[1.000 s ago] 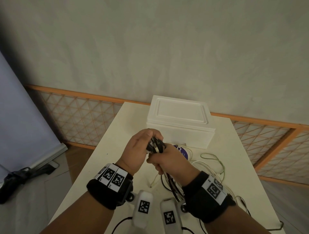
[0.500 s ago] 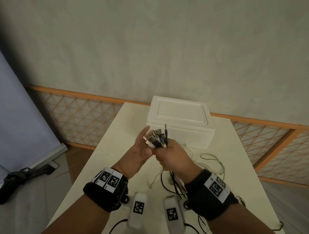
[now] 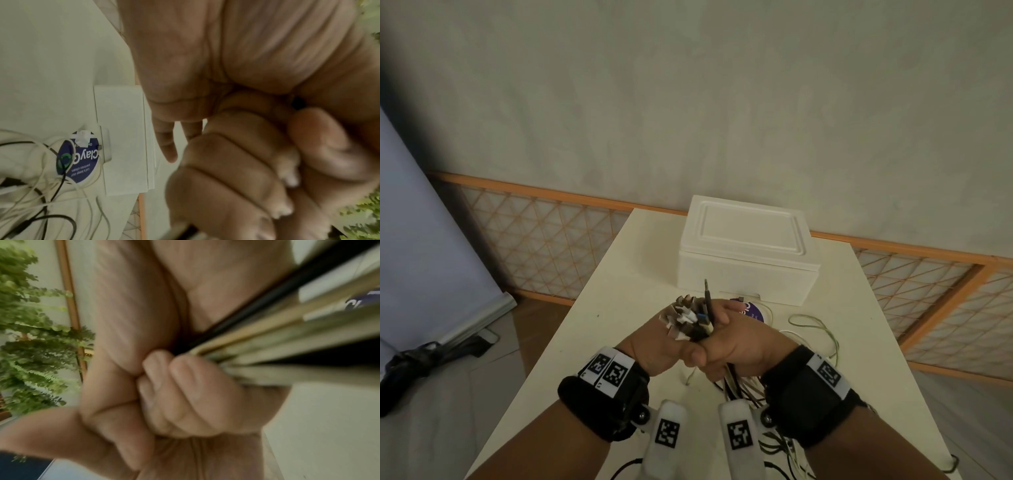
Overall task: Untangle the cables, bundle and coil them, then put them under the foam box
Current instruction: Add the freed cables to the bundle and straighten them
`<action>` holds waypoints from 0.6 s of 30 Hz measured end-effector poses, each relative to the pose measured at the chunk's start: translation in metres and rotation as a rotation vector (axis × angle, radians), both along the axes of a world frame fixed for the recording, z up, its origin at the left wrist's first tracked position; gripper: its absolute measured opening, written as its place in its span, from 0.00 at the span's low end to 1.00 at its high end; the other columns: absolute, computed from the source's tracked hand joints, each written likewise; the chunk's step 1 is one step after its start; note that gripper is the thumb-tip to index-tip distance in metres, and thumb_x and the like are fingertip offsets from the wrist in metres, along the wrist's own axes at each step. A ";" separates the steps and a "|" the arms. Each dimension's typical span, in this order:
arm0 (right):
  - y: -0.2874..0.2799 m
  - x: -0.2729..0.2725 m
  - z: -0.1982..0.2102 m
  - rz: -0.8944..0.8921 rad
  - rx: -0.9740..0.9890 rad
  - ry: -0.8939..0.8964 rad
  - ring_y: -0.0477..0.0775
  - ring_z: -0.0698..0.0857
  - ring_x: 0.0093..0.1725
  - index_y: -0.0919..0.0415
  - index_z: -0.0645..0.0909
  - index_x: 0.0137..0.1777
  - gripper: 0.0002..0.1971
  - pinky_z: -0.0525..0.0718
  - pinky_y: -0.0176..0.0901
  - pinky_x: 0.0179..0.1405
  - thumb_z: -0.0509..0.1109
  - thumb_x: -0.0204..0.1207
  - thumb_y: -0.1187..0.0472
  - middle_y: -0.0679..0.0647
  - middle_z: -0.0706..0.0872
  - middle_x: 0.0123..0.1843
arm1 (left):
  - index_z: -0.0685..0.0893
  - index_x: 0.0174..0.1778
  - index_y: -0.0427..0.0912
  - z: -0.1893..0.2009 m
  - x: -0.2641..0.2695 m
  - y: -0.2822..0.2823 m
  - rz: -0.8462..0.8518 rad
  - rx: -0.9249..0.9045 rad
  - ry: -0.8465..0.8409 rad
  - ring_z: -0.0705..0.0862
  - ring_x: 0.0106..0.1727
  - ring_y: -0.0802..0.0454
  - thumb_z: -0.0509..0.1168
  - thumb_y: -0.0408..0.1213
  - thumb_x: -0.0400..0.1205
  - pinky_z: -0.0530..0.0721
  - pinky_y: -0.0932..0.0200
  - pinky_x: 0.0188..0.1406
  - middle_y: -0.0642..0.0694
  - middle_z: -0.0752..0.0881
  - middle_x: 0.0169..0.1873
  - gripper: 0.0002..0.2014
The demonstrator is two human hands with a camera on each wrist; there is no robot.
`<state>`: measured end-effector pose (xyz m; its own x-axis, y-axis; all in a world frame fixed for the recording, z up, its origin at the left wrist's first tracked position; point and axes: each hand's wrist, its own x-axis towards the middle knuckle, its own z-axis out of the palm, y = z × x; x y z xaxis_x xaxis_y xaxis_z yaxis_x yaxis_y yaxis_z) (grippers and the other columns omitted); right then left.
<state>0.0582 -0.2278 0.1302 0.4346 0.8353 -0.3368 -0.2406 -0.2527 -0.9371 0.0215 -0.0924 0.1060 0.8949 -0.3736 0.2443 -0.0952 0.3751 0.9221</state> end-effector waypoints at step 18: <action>0.002 -0.011 -0.025 -0.244 -0.231 -0.470 0.47 0.75 0.23 0.58 0.75 0.34 0.12 0.73 0.40 0.27 0.65 0.79 0.56 0.48 0.76 0.24 | 0.87 0.42 0.45 -0.025 0.013 -0.006 0.282 -0.404 0.338 0.87 0.39 0.50 0.87 0.42 0.54 0.86 0.54 0.49 0.48 0.83 0.25 0.23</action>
<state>0.0474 -0.2257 0.1054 0.7528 0.6195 -0.2227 0.1115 -0.4533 -0.8844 0.0347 -0.0987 0.0808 0.9989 -0.0470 0.0020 0.0317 0.7051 0.7084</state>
